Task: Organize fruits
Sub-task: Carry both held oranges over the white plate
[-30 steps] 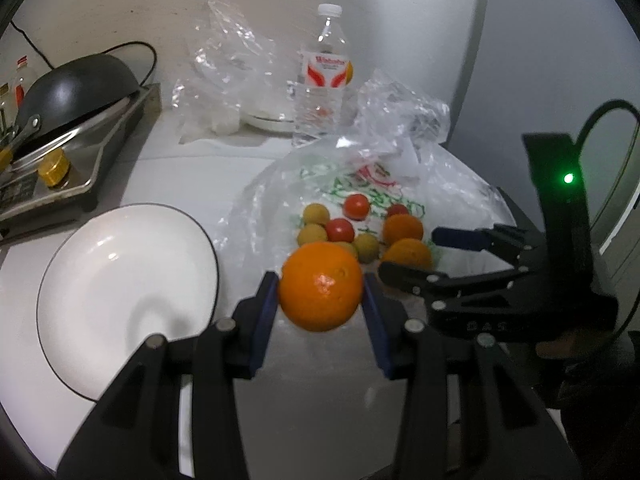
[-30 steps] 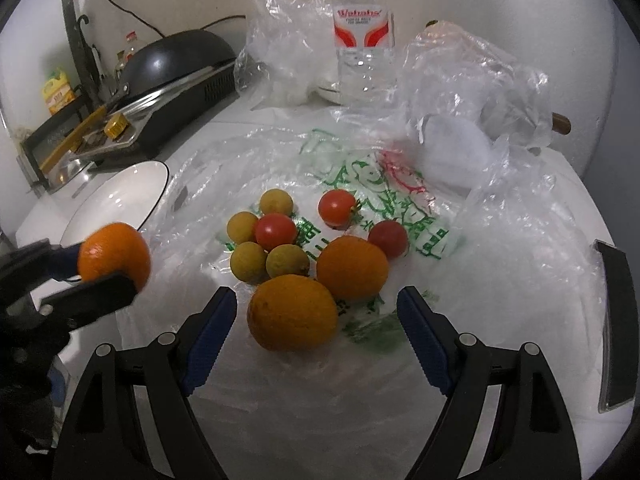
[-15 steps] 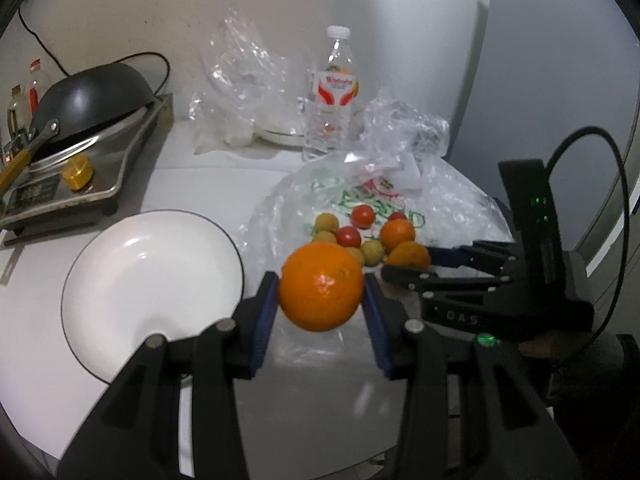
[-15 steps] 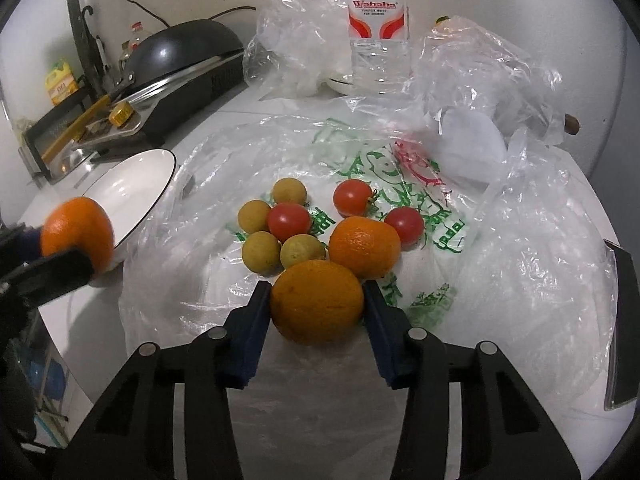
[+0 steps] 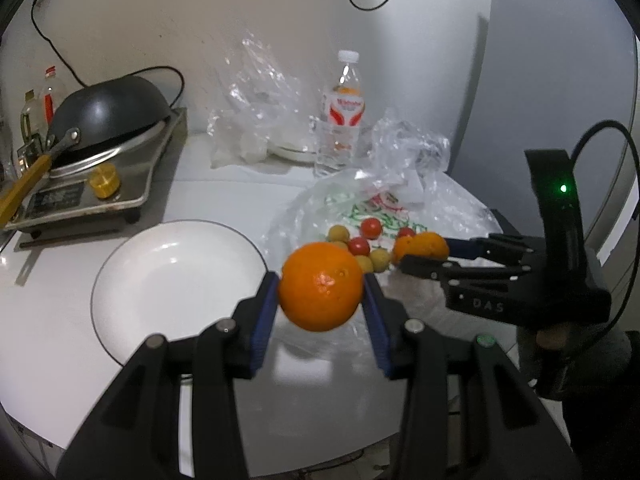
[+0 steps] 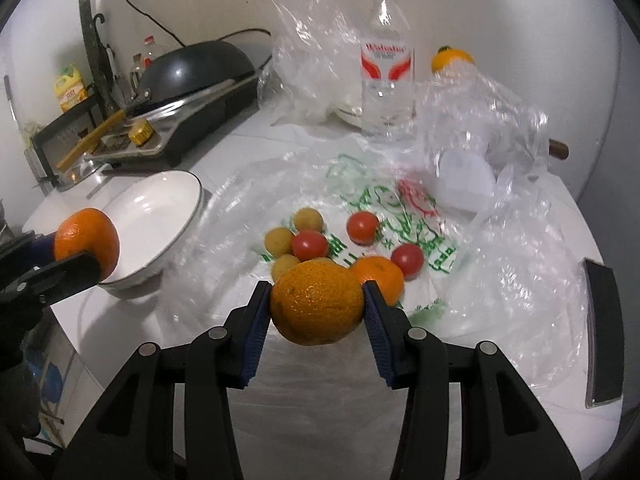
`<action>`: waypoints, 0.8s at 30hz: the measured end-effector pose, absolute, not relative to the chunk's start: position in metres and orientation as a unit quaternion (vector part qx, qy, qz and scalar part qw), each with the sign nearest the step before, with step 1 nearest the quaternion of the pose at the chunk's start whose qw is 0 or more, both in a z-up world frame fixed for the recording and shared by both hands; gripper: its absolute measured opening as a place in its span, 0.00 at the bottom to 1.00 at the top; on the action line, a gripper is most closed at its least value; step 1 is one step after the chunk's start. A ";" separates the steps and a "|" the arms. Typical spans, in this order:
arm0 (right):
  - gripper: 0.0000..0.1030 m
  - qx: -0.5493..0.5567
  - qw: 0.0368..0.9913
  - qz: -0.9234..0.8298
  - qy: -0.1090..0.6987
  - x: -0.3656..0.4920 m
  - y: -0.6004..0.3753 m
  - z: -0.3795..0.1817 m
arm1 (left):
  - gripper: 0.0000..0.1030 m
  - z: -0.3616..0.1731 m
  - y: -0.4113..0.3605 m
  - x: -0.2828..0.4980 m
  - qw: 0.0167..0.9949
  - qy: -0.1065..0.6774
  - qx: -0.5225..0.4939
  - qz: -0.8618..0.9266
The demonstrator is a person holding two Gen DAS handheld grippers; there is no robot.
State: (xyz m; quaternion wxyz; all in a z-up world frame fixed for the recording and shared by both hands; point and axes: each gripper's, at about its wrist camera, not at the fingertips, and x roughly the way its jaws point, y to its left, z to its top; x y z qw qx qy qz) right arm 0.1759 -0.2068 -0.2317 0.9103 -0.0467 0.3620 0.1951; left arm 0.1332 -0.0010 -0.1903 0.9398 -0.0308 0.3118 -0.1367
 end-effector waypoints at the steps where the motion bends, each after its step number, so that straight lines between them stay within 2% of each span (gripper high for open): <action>1: 0.47 -0.046 0.911 0.197 0.358 0.174 -0.206 -0.229 | 0.42 -0.188 0.001 0.131 0.941 0.309 -0.032 -0.136; 24: 0.47 -0.067 0.919 0.215 0.325 0.160 -0.178 -0.198 | 0.42 -0.154 0.028 0.097 0.966 0.228 0.000 -0.120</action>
